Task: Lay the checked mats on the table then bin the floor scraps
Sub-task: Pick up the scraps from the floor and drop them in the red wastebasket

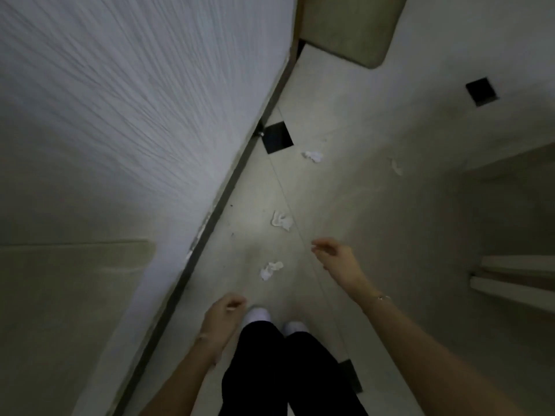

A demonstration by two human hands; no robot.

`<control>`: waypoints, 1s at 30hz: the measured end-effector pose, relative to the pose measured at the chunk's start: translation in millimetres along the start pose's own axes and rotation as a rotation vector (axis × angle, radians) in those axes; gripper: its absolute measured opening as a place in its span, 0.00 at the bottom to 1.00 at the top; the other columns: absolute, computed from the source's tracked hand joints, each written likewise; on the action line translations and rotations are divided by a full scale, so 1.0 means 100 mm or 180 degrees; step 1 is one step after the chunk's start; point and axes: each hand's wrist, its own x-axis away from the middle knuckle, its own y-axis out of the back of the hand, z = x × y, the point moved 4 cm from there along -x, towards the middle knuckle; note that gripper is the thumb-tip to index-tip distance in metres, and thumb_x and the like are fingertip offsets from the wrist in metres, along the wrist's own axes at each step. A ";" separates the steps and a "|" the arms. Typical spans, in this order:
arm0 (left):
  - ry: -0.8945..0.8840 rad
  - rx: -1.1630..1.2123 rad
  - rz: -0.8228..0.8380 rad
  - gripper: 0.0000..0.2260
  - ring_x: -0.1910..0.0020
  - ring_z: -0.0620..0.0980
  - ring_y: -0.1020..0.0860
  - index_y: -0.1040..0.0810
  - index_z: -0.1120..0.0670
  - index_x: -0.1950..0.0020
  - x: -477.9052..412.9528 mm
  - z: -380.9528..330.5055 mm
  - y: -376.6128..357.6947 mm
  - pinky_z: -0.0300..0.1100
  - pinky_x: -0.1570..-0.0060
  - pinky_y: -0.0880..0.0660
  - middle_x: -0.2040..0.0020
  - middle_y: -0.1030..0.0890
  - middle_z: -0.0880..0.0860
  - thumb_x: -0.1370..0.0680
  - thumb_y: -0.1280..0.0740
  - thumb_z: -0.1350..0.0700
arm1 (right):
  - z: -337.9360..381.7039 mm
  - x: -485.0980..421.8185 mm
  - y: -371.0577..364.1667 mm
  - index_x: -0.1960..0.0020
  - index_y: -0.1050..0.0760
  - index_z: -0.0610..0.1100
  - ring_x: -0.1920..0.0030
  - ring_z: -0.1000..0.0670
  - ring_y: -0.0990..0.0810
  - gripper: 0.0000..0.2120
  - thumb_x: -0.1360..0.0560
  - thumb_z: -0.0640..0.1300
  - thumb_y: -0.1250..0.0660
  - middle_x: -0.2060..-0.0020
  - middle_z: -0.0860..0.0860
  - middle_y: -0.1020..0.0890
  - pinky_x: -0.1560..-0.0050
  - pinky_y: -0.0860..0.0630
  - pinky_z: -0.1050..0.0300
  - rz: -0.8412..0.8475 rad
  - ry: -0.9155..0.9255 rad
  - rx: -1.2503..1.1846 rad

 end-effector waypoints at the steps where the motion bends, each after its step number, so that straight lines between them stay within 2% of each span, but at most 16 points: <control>1: -0.0132 -0.0072 0.0001 0.05 0.47 0.56 0.22 0.21 0.53 0.50 -0.33 -0.01 -0.10 0.47 0.44 0.25 0.49 0.20 0.56 0.23 0.35 0.61 | -0.13 -0.30 -0.09 0.40 0.24 0.41 0.53 0.51 0.22 0.13 0.24 0.36 0.37 0.52 0.48 0.21 0.51 0.26 0.64 -0.0003 0.0081 0.0117; 3: -0.0411 -0.0311 -0.0041 0.10 0.46 0.54 0.23 0.22 0.50 0.47 -0.98 0.01 -0.29 0.46 0.42 0.26 0.45 0.21 0.55 0.25 0.34 0.63 | -0.37 -0.86 -0.28 0.37 0.25 0.43 0.49 0.50 0.23 0.17 0.25 0.37 0.35 0.48 0.49 0.22 0.43 0.26 0.58 -0.0037 0.0242 0.0388; 5: -0.0827 -0.0831 -0.0108 0.18 0.41 0.53 0.26 0.25 0.54 0.38 -1.56 0.02 -0.45 0.44 0.40 0.28 0.38 0.25 0.55 0.27 0.32 0.63 | -0.53 -1.34 -0.47 0.34 0.27 0.45 0.44 0.51 0.25 0.21 0.27 0.39 0.32 0.42 0.49 0.24 0.42 0.32 0.63 -0.0038 0.0466 0.0796; 7: -0.1276 -0.1424 -0.0110 0.26 0.35 0.52 0.31 0.29 0.52 0.32 -2.00 0.04 -0.61 0.43 0.36 0.31 0.33 0.30 0.53 0.28 0.29 0.59 | -0.65 -1.78 -0.65 0.32 0.28 0.45 0.38 0.47 0.26 0.25 0.29 0.40 0.30 0.37 0.46 0.25 0.39 0.35 0.63 -0.0025 0.0854 0.1236; 9: -0.1648 -0.2000 -0.0079 0.29 0.31 0.52 0.35 0.33 0.47 0.29 -2.29 0.09 -0.76 0.42 0.34 0.33 0.29 0.36 0.50 0.29 0.29 0.55 | -0.79 -2.15 -0.82 0.31 0.29 0.47 0.37 0.42 0.28 0.28 0.31 0.40 0.28 0.35 0.44 0.27 0.36 0.33 0.57 0.0004 0.1111 0.1637; 11: -0.1961 -0.2425 -0.0093 0.28 0.32 0.53 0.35 0.33 0.44 0.30 -2.48 0.16 -0.89 0.42 0.35 0.33 0.28 0.37 0.50 0.28 0.31 0.55 | -0.92 -2.39 -0.95 0.31 0.31 0.49 0.37 0.41 0.31 0.29 0.31 0.40 0.29 0.33 0.44 0.31 0.37 0.32 0.53 0.0020 0.1198 0.1895; 13: -0.2289 -0.2626 -0.0084 0.22 0.33 0.56 0.33 0.28 0.48 0.33 -2.57 0.23 -0.99 0.44 0.37 0.33 0.30 0.33 0.54 0.27 0.33 0.57 | -1.00 -2.52 -1.04 0.33 0.28 0.48 0.39 0.40 0.32 0.27 0.30 0.39 0.29 0.34 0.42 0.31 0.39 0.31 0.51 -0.0053 0.1384 0.2094; 16: -0.2305 -0.2789 -0.0243 0.12 0.39 0.53 0.30 0.22 0.53 0.41 -2.67 0.38 -1.03 0.39 0.46 0.34 0.38 0.27 0.53 0.22 0.40 0.57 | -1.05 -2.58 -1.11 0.41 0.21 0.42 0.47 0.38 0.25 0.16 0.29 0.37 0.30 0.44 0.39 0.25 0.51 0.29 0.55 -0.0275 0.1719 0.2106; 18: -0.2132 -0.2299 -0.0348 0.10 0.47 0.53 0.25 0.20 0.56 0.48 -2.72 0.46 -0.96 0.37 0.54 0.34 0.46 0.23 0.54 0.23 0.40 0.57 | -1.05 -2.59 -1.10 0.45 0.20 0.39 0.52 0.40 0.22 0.12 0.27 0.40 0.32 0.51 0.40 0.22 0.60 0.36 0.65 -0.0362 0.1568 0.1918; 20: -0.1940 -0.1620 -0.0381 0.07 0.56 0.54 0.22 0.18 0.58 0.56 -2.71 0.46 -0.87 0.38 0.58 0.29 0.54 0.22 0.55 0.27 0.37 0.59 | -1.05 -2.56 -1.05 0.47 0.20 0.39 0.54 0.43 0.22 0.11 0.26 0.43 0.33 0.54 0.41 0.21 0.67 0.40 0.67 -0.0412 0.1315 0.1713; 22: -0.1605 -0.0876 -0.0451 0.06 0.62 0.50 0.21 0.19 0.54 0.60 -2.57 0.38 -0.70 0.34 0.61 0.26 0.58 0.22 0.51 0.26 0.34 0.61 | -0.99 -2.42 -0.95 0.47 0.20 0.39 0.56 0.46 0.23 0.11 0.25 0.45 0.33 0.53 0.42 0.19 0.67 0.39 0.67 -0.0376 0.1108 0.1516; 24: -0.1227 -0.0146 -0.0545 0.07 0.66 0.48 0.21 0.19 0.51 0.60 -2.30 0.23 -0.52 0.31 0.66 0.26 0.63 0.20 0.48 0.25 0.33 0.62 | -0.93 -2.18 -0.81 0.48 0.20 0.40 0.58 0.50 0.24 0.12 0.26 0.47 0.32 0.56 0.46 0.18 0.63 0.34 0.63 -0.0272 0.0823 0.1214; 26: -0.0979 0.0371 -0.0619 0.10 0.70 0.46 0.23 0.20 0.49 0.62 -1.97 0.03 -0.34 0.31 0.72 0.28 0.72 0.20 0.46 0.25 0.33 0.63 | -0.83 -1.82 -0.57 0.51 0.21 0.40 0.59 0.50 0.24 0.12 0.27 0.48 0.31 0.59 0.49 0.20 0.60 0.29 0.60 -0.0323 0.0543 0.0953; 28: -0.0907 0.0547 -0.0615 0.11 0.72 0.43 0.25 0.22 0.48 0.63 -1.51 -0.25 -0.15 0.31 0.73 0.29 0.76 0.21 0.44 0.25 0.32 0.61 | -0.67 -1.37 -0.30 0.52 0.22 0.37 0.58 0.49 0.20 0.15 0.27 0.49 0.31 0.56 0.48 0.17 0.52 0.22 0.55 -0.0360 0.0271 0.0633; 29: -0.0908 0.0516 -0.0610 0.11 0.72 0.42 0.25 0.22 0.47 0.64 -1.25 -0.41 -0.06 0.31 0.72 0.29 0.75 0.21 0.44 0.25 0.32 0.61 | -0.57 -1.12 -0.15 0.52 0.22 0.36 0.57 0.52 0.19 0.16 0.28 0.49 0.31 0.53 0.48 0.16 0.49 0.21 0.56 -0.0386 0.0181 0.0435; 30: -0.0905 0.0463 -0.0610 0.11 0.71 0.41 0.25 0.23 0.47 0.64 -0.97 -0.57 0.03 0.32 0.71 0.28 0.74 0.21 0.44 0.25 0.32 0.61 | -0.43 -0.83 0.00 0.53 0.22 0.34 0.58 0.58 0.19 0.15 0.27 0.48 0.31 0.51 0.49 0.16 0.50 0.21 0.63 -0.0386 0.0092 0.0222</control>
